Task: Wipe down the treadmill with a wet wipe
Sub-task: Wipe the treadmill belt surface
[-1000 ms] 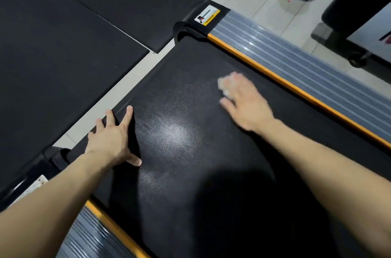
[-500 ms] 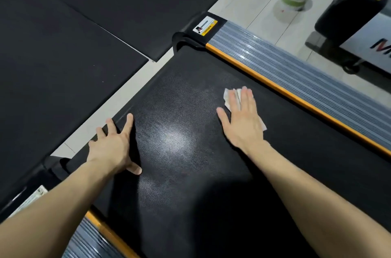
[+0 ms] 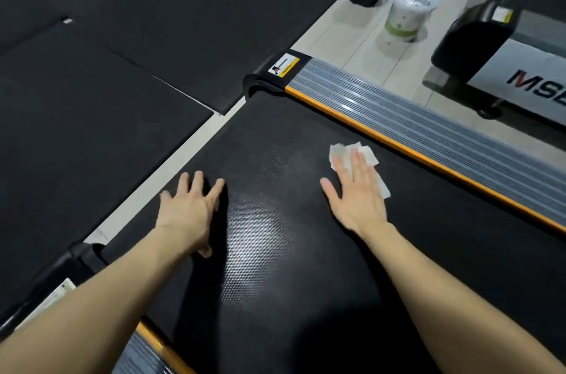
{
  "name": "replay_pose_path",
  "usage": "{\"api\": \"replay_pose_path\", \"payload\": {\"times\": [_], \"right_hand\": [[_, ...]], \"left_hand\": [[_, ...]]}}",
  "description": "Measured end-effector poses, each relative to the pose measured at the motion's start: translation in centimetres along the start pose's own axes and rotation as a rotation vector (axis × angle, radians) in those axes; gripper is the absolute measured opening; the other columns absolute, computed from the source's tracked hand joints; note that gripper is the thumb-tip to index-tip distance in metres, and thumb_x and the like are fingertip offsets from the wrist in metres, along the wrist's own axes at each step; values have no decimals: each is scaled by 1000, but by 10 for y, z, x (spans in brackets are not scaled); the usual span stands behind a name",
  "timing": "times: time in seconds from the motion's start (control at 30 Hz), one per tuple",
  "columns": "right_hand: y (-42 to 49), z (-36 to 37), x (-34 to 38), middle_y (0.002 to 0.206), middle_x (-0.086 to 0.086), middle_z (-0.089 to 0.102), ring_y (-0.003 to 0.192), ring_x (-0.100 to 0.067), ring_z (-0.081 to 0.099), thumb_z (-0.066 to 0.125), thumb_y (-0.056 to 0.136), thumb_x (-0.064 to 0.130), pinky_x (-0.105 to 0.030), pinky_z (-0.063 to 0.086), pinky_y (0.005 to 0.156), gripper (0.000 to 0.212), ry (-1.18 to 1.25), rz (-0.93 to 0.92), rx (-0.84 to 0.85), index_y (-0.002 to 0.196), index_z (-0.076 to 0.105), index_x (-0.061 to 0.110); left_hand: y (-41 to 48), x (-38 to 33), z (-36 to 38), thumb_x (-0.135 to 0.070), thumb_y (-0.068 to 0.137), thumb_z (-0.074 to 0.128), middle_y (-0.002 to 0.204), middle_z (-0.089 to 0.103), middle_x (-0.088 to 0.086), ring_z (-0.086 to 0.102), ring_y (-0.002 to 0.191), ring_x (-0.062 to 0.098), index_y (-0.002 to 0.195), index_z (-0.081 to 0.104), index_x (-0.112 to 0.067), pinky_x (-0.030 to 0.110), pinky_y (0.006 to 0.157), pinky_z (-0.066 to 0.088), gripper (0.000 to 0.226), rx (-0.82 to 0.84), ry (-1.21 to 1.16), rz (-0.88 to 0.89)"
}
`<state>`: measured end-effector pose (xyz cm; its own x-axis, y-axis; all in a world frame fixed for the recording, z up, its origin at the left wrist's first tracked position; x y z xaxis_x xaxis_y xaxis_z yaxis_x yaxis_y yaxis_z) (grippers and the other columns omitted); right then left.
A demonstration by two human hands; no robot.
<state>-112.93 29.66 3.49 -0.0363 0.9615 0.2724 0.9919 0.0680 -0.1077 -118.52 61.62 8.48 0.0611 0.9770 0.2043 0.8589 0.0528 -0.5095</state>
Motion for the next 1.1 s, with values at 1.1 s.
{"api": "replay_pose_path", "payload": {"times": [1.1], "right_hand": [[-43,23,43,177,8,17,162,-20,22,47,109,56,-50,23,131,69,-29,-665,15,169,22,34]], "left_hand": [[27,-55,-8,-58,53,101,178,-13,-2,-1,166,26,168,-10,-43,54,118,45,161,7,-116,91]]}}
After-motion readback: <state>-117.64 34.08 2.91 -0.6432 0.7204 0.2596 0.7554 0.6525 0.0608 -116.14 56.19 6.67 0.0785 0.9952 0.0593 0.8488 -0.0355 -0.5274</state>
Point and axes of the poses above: each hand's wrist, its own y-axis towards the middle knuckle, its own z-axis out of the palm, x = y × z, the point moved 8 cm from there along y, towards the middle knuckle
